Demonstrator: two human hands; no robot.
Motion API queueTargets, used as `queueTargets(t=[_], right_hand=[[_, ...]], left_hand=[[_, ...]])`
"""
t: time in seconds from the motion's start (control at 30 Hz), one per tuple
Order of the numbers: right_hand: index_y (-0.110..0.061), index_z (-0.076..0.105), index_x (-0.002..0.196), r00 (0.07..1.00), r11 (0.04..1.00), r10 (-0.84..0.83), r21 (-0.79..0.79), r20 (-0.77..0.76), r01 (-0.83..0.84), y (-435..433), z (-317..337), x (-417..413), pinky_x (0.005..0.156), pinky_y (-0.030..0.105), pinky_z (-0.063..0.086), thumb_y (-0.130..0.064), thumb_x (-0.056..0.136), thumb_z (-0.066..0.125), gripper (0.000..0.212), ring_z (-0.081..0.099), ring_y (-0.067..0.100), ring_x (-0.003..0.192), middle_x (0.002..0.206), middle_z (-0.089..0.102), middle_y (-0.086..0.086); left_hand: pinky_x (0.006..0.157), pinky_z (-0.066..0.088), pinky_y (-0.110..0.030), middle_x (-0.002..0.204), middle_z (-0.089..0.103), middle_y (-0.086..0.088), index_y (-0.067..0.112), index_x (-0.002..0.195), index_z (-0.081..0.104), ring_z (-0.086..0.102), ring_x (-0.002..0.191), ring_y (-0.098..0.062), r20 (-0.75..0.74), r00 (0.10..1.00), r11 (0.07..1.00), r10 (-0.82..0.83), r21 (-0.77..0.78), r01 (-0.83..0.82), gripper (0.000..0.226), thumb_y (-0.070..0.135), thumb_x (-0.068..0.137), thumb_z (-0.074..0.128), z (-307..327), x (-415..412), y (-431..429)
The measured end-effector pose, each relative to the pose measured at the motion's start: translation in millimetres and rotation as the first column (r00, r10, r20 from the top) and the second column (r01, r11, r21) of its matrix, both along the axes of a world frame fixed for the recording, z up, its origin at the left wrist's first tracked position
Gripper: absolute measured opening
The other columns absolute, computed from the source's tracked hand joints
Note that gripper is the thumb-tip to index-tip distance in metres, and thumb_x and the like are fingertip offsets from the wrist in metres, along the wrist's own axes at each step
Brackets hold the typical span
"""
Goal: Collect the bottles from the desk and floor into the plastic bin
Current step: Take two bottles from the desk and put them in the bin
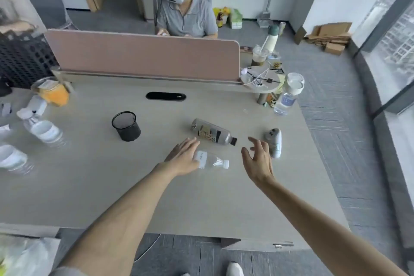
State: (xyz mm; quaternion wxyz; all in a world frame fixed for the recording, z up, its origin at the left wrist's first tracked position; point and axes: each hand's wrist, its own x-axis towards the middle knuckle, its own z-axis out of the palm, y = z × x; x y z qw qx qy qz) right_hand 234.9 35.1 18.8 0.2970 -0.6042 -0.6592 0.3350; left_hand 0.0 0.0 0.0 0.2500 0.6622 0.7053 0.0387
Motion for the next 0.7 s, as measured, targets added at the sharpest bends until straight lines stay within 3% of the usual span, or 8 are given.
queueTargets(t=[0.17,0.33,0.43,0.5,0.57,0.63,0.7], right_hand=[[-0.018,0.052,0.136,0.996,0.996,0.081,-0.022,-0.023,-0.081,34.7,-31.0,3.9,0.088,0.027,0.044,-0.03,0.095,0.059,0.044,0.055,0.014,0.113,0.133,0.045,0.001],[-0.017,0.054,0.135,0.99,0.99,0.139,-0.023,0.012,-0.139,46.5,-58.0,13.5,0.087,0.03,0.047,-0.032,0.091,0.064,0.048,0.058,0.014,0.111,0.132,0.049,0.0],[-0.016,0.053,0.136,0.982,0.98,0.19,-0.063,0.013,-0.189,52.1,-60.3,20.8,0.091,0.033,0.05,-0.034,0.091,0.064,0.05,0.057,0.014,0.114,0.133,0.048,-0.002],[-0.017,0.054,0.135,0.978,0.976,0.207,-0.074,0.005,-0.206,57.5,-55.2,23.5,0.09,0.032,0.049,-0.034,0.092,0.062,0.048,0.056,0.013,0.114,0.132,0.049,-0.003],[-0.018,0.058,0.131,0.978,0.976,0.207,-0.07,-0.014,-0.208,62.9,-47.3,23.0,0.088,0.031,0.049,-0.032,0.091,0.061,0.043,0.057,0.012,0.113,0.13,0.051,-0.004],[-0.018,0.061,0.126,0.981,0.979,0.191,-0.07,-0.036,-0.193,65.6,-41.8,21.3,0.089,0.032,0.049,-0.03,0.09,0.061,0.038,0.058,0.013,0.112,0.126,0.053,-0.004],[-0.018,0.063,0.124,0.981,0.979,0.182,-0.08,-0.071,-0.187,62.5,-38.6,18.5,0.092,0.034,0.05,-0.029,0.091,0.06,0.036,0.058,0.013,0.111,0.124,0.054,-0.002]], left_hand=[[0.122,-0.002,-0.039,0.163,-0.004,0.002,0.017,0.155,0.0,-0.008,0.15,-0.015,-0.237,0.956,0.969,-0.173,-0.214,0.122,0.099,0.03,0.078,0.06,-38.3,5.6,27.2],[0.122,0.006,-0.035,0.155,0.029,-0.003,0.018,0.153,0.013,0.021,0.146,-0.02,-0.264,0.95,0.969,-0.167,-0.223,0.109,0.092,0.022,0.077,0.064,-63.1,16.6,45.8],[0.115,0.024,-0.033,0.144,0.042,-0.001,0.021,0.147,0.03,0.038,0.133,-0.023,-0.252,0.962,0.979,-0.104,-0.194,0.055,0.078,0.025,0.077,0.067,-61.3,24.2,36.3],[0.1,0.039,-0.033,0.135,0.048,0.0,0.026,0.139,0.04,0.047,0.123,-0.025,-0.165,0.985,0.983,0.05,-0.168,-0.078,0.073,0.03,0.073,0.07,-54.0,25.3,24.3],[0.086,0.046,-0.031,0.123,0.053,0.003,0.03,0.128,0.047,0.053,0.11,-0.023,0.014,0.956,0.949,0.292,-0.126,-0.288,0.065,0.034,0.068,0.073,-40.6,24.7,12.9],[0.078,0.049,-0.031,0.11,0.056,0.005,0.031,0.114,0.052,0.057,0.099,-0.019,0.246,0.826,0.862,0.507,-0.125,-0.491,0.055,0.037,0.064,0.074,-23.9,23.6,5.5],[0.071,0.049,-0.031,0.101,0.06,0.003,0.025,0.107,0.052,0.059,0.091,-0.018,0.475,0.631,0.764,0.614,-0.159,-0.625,0.047,0.034,0.068,0.076,-7.0,25.2,-2.3]])
